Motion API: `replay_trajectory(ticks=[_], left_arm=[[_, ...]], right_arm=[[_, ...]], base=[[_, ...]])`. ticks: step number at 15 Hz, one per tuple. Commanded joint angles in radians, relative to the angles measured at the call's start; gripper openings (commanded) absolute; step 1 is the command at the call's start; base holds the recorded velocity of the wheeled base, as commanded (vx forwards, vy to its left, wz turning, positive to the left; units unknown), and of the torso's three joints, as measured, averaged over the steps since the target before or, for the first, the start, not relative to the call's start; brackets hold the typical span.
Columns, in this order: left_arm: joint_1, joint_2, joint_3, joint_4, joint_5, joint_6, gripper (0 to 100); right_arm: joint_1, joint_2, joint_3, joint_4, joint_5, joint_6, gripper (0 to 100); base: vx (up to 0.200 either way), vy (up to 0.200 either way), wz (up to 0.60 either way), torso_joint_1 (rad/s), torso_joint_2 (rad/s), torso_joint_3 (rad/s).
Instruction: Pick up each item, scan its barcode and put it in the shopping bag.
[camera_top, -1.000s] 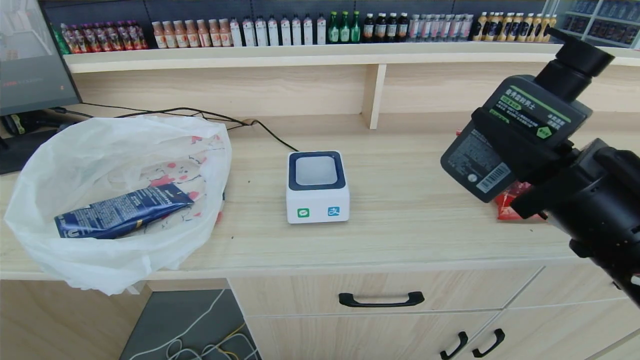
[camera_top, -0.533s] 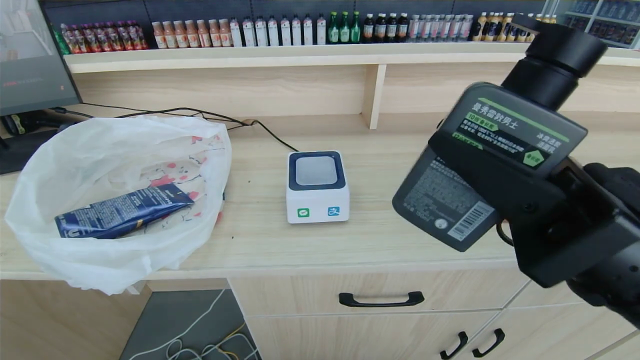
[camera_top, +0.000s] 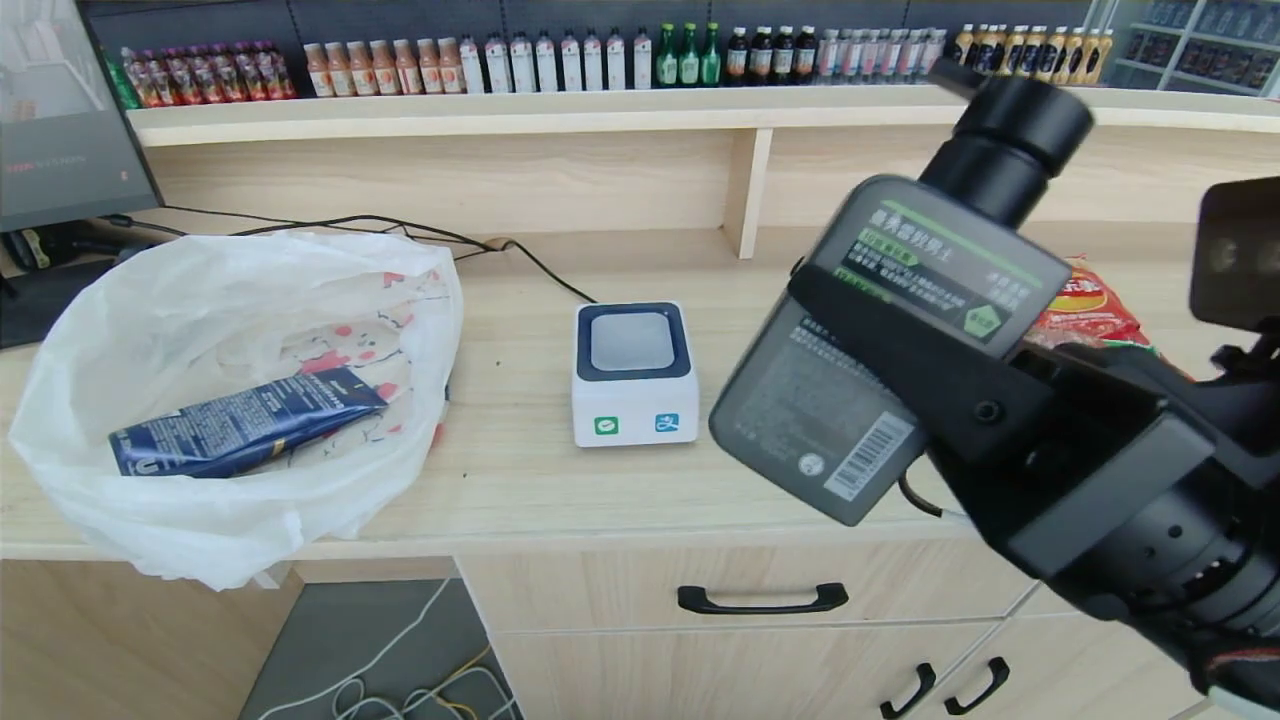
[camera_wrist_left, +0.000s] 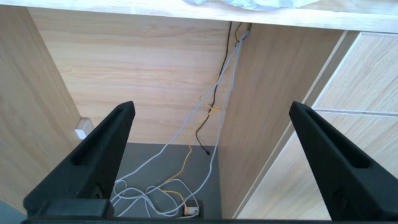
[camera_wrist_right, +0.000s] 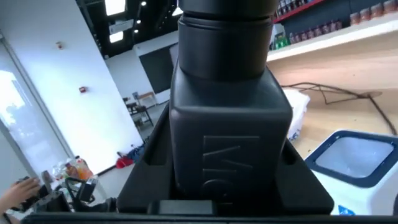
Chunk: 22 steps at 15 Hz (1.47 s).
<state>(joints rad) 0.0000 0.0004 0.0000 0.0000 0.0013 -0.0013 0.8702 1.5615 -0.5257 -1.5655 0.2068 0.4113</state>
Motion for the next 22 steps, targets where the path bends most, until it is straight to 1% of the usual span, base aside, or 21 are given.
replay_trajectory(ticks=[1,6,9,12,16,22], left_arm=[[0.000,0.000,0.000,0.000,0.000,0.000,100],[0.000,0.000,0.000,0.000,0.000,0.000,100],[-0.002,0.000,0.000,0.000,0.000,0.000,100],[0.000,0.000,0.000,0.000,0.000,0.000,100],[0.000,0.000,0.000,0.000,0.000,0.000,100],[0.000,0.000,0.000,0.000,0.000,0.000,100]], right_arm=[[0.007,0.061,0.009,-0.005,0.000,0.027,0],[0.052,0.061,-0.005,-0.005,0.000,0.132,0],[0.052,0.057,0.004,-0.005,0.000,0.189,0],[0.058,0.057,0.007,-0.005,0.000,0.190,0],[0.067,0.100,-0.059,-0.005,-0.001,0.190,0],[0.070,0.101,-0.057,-0.005,-0.001,0.207,0]], base=[[0.000,0.000,0.00,0.000,0.00,0.000],[0.000,0.000,0.00,0.000,0.00,0.000],[0.000,0.000,0.00,0.000,0.00,0.000],[0.000,0.000,0.00,0.000,0.00,0.000],[0.000,0.000,0.00,0.000,0.00,0.000],[0.000,0.000,0.00,0.000,0.00,0.000]])
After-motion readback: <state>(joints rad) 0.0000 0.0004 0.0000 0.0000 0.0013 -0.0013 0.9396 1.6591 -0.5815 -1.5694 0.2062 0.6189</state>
